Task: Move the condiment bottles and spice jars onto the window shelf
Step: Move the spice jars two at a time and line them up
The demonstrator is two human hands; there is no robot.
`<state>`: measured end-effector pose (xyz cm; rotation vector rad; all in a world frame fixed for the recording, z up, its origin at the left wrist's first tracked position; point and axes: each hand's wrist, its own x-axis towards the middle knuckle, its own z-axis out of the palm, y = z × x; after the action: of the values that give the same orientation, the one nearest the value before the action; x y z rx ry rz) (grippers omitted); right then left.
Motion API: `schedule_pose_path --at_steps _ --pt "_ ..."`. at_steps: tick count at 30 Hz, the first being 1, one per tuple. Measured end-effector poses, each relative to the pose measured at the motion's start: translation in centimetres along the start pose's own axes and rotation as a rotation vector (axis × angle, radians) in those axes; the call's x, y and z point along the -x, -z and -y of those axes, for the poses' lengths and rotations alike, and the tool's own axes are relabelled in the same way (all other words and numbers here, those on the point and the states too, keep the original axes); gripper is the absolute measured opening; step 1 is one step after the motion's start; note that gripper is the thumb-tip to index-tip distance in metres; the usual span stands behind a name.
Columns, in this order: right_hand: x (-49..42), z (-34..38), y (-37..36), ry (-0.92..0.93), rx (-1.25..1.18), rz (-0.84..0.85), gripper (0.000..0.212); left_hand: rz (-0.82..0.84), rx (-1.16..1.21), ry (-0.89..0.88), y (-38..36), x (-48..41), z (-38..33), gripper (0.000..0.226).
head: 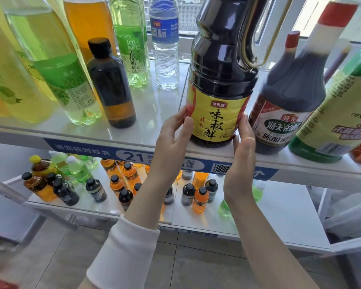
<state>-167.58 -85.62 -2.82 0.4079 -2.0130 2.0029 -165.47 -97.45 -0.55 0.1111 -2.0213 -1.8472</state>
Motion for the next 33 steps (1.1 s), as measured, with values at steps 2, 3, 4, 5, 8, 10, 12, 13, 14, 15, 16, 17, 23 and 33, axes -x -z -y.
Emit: schedule_pose_path --at_steps 2,3,4,5,8,10,12,13,14,15,16,17,23,33 --pt "0.1 0.0 0.0 -0.002 0.002 -0.007 0.074 0.001 -0.020 -0.002 0.0 0.1 0.0 0.055" --pt "0.1 0.0 0.0 -0.003 -0.002 -0.010 0.073 0.003 -0.015 0.000 -0.1 0.1 0.0 0.056" --pt "0.1 0.0 0.1 -0.002 -0.007 -0.011 0.072 0.006 -0.011 -0.001 -0.1 0.1 0.0 0.056" --pt "0.1 0.1 0.1 -0.003 -0.008 -0.011 0.072 0.008 -0.018 -0.004 0.0 0.1 -0.1 0.055" --pt "-0.2 0.1 0.3 -0.030 0.052 -0.023 0.064 0.015 -0.106 -0.015 0.6 -0.4 -0.6 0.056" --pt "-0.5 -0.1 0.6 -0.035 0.104 -0.038 0.063 0.029 -0.143 -0.013 1.1 -1.0 -0.8 0.066" --pt "-0.6 -0.3 0.9 -0.018 0.148 -0.046 0.065 0.053 -0.174 -0.010 1.2 -1.6 -0.9 0.078" --pt "-0.7 -0.4 1.0 -0.007 0.174 -0.049 0.065 0.072 -0.197 -0.009 1.2 -1.9 -1.0 0.083" --pt "-0.7 -0.5 1.0 0.008 0.202 -0.052 0.066 0.097 -0.214 -0.004 1.1 -2.2 -0.9 0.087" --pt "-0.7 -0.6 1.0 0.028 0.231 -0.057 0.068 0.126 -0.217 0.005 1.1 -2.4 -0.9 0.090" --pt "-0.7 -0.7 1.0 0.052 0.259 -0.064 0.070 0.155 -0.206 0.018 1.1 -2.6 -0.8 0.092" --pt "-0.7 -0.7 1.0 0.077 0.285 -0.070 0.071 0.176 -0.184 0.027 1.2 -2.8 -0.7 0.093" --pt "-0.7 -0.8 0.8 0.105 0.311 -0.084 0.073 0.151 -0.164 0.013 1.2 -3.2 -0.1 0.082" --pt "-0.7 -1.1 0.8 0.137 0.311 -0.098 0.071 0.117 -0.177 -0.002 1.1 -3.2 0.2 0.081"
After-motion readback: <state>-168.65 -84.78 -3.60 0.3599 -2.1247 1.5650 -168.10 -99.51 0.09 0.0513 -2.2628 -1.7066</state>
